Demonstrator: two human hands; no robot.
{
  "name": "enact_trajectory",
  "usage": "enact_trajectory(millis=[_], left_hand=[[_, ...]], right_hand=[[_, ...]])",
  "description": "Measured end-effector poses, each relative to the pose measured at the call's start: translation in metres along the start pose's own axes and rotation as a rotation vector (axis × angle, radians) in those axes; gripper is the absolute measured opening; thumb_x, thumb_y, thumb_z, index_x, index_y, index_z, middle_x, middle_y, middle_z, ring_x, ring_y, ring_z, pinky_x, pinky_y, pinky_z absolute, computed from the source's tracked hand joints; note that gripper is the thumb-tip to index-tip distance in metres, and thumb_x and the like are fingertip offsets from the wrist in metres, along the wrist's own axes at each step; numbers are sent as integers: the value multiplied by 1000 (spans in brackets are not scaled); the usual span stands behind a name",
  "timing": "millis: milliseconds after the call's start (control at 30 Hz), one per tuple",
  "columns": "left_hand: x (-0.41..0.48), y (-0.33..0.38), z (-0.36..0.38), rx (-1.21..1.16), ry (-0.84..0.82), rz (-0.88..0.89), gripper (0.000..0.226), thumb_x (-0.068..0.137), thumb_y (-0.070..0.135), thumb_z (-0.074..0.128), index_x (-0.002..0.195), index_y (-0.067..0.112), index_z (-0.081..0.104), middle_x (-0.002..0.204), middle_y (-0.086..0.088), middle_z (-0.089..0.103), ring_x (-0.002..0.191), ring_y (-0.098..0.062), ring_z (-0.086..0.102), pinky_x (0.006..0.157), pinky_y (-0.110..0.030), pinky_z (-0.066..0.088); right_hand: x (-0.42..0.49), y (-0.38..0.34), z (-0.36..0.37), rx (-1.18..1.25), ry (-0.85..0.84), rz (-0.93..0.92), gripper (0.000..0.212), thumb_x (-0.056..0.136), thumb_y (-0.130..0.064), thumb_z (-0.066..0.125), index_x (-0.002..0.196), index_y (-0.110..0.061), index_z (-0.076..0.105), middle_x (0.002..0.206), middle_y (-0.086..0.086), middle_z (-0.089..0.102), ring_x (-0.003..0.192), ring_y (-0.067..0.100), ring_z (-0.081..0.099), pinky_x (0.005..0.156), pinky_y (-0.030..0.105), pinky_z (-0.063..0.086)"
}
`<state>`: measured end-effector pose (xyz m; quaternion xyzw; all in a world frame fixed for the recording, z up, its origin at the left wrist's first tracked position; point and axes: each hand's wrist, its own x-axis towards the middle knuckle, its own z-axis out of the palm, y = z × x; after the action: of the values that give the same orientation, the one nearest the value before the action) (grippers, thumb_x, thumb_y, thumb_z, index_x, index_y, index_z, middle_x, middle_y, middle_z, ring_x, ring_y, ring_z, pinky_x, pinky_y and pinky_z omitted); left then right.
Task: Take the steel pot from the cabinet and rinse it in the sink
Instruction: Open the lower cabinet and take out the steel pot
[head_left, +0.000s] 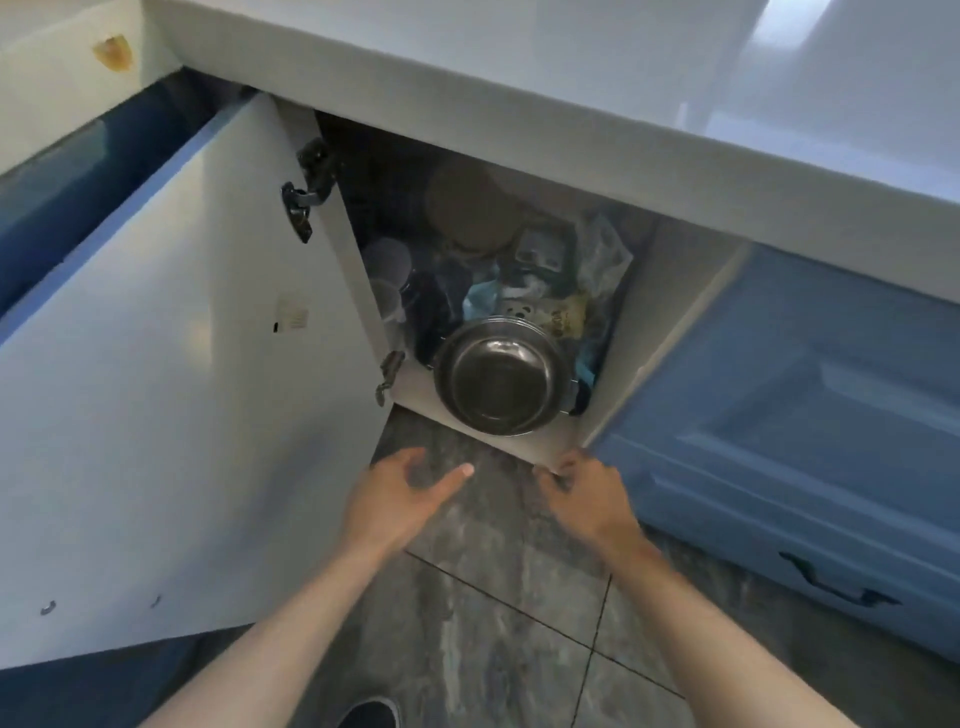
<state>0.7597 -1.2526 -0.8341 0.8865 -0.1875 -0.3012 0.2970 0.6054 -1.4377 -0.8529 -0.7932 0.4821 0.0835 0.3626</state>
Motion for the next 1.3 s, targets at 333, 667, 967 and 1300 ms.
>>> enact_trajectory(millis=[333,667,967,1300], left_hand=[[223,-62,57,107,-137,31,133,66,99,62,167,15,39,171,-6,45,154,-29,47,124,-40,40],[318,-100,103,-248,-271,20,86,88,42,89,162,40,46,127,-11,75,108,-27,75,87,-39,67],[269,-114,92,-587,-268,-43,88,94,0,81,167,27,39,115,-18,80,93,-23,83,80,-32,68],[105,-115,8,-604,-233,-102,67,97,-6,73,149,33,56,115,-18,82,82,-20,82,72,-27,67]], right_hand=[[177,20,75,39,-7,130,56,101,-49,61,135,-4,66,134,19,70,123,38,66,99,39,53],[257,66,131,292,226,177,29,96,-27,71,114,-5,74,109,8,77,99,23,77,79,27,54],[203,60,141,609,274,191,20,96,4,68,115,-4,70,109,12,79,85,25,78,65,26,66],[36,19,110,600,290,189,14,90,-3,75,90,-16,70,80,8,78,65,13,77,58,29,67]])
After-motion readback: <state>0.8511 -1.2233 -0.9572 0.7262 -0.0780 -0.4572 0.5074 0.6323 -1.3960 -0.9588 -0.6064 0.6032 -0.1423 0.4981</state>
